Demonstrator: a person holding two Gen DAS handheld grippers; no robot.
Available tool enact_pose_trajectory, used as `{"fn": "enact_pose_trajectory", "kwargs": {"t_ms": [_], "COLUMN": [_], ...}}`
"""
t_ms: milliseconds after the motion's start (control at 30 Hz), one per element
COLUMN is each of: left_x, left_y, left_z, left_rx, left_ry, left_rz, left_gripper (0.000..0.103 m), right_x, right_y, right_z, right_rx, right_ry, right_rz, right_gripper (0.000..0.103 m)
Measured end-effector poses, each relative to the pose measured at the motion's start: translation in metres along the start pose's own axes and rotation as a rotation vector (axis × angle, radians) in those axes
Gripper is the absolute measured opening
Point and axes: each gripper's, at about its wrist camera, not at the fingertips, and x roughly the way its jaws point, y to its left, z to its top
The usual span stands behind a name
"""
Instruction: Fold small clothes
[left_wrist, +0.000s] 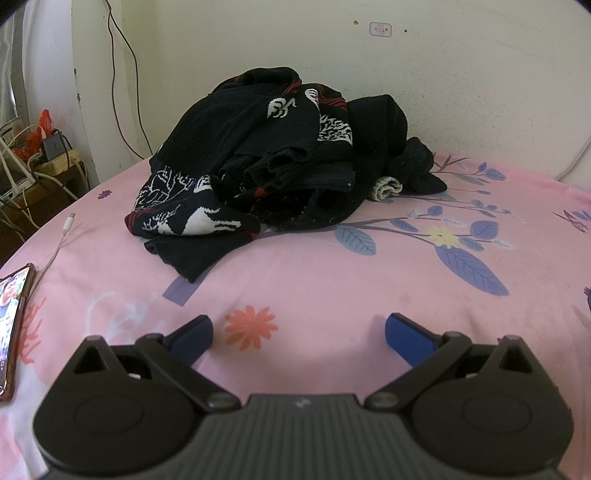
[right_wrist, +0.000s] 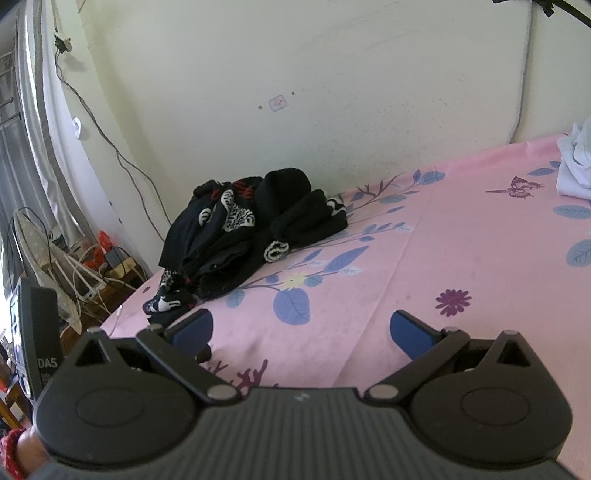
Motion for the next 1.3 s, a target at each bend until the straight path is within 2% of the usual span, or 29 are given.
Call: {"fn": "enact_pose_trajectory", "kwargs": {"t_ms": [433,800,967,1067,1100,1133,1233,1300], "left_x": [-0.001,-0.003,-0.006,-0.012,-0.016,-0.018,-0.014,-0.004], "left_y": [0.002,0.007,0.023,0.041,0.049,0.057,0.084,0.104], "left_z": [-0.001,-0.001,0.0,0.003,0.004,0.006,0.013,0.018], "left_rx": [0.006,-0.005,-0.053,-0.046,-0.044,-0.041,-0.036,-0.081], "left_ry": [-0.003,-0.014,-0.017,-0.058,-0.094,-0.129,-0.201,-0.19], "left_rz": [-0.031,-0.088,-0.15,-0.138,-0.11,-0.077,0.029,0.047], "left_gripper": [0.103,0.103,0.103,0.103,0.103,0.103,0.103,0.103], "right_x": [0.002,0.003,0.009,0.013,0.017,0.022,0.047,0.07], "right_y": [-0.002,0.0,0.0,0.0,0.001,0.005,0.023,0.045], "right_z": [0.0,0.001,0.002,0.005,0.008,0.013,0.037,0.06], "right_rx": [0.017,0.015,0.012,0.01,-0.003,-0.026,-0.074,-0.1], "right_ry": [0.006,0.009,0.047,0.063,0.076,0.09,0.14,0.148], "right_rz": [-0.017,-0.045,-0.057,-0.057,-0.058,-0.065,-0.018,0.033], "right_gripper": [0.097,0.097,0.097,0.096,0.092,0.079,0.053,0.05]}}
